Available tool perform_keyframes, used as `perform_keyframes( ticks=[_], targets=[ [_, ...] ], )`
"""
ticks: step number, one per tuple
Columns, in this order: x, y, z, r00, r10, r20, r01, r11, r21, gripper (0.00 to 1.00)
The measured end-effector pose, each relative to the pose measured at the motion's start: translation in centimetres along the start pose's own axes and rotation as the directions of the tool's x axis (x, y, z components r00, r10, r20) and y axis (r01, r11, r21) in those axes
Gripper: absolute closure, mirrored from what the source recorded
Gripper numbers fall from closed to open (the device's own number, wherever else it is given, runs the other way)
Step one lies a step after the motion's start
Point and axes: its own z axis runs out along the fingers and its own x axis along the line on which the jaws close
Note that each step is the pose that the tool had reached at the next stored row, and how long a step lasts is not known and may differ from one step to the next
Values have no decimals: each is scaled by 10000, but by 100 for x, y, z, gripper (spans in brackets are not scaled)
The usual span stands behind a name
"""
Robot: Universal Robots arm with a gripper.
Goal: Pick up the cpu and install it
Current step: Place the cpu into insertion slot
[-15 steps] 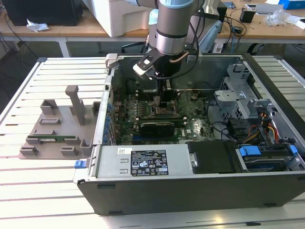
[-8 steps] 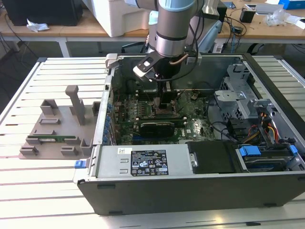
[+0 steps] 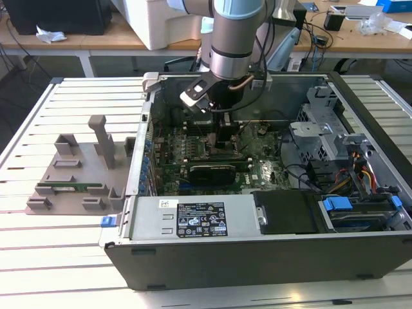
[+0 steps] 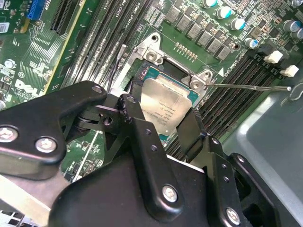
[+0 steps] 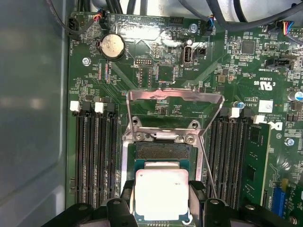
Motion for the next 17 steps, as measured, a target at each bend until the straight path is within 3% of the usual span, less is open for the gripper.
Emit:
perform_keyframes(
  ticks=[11,17],
  targets=[
    [2,20,111,10000,13,-1,-13,10000,0,46],
    [0,55,129,9994,342,-18,-342,9994,7,46]
  ],
)
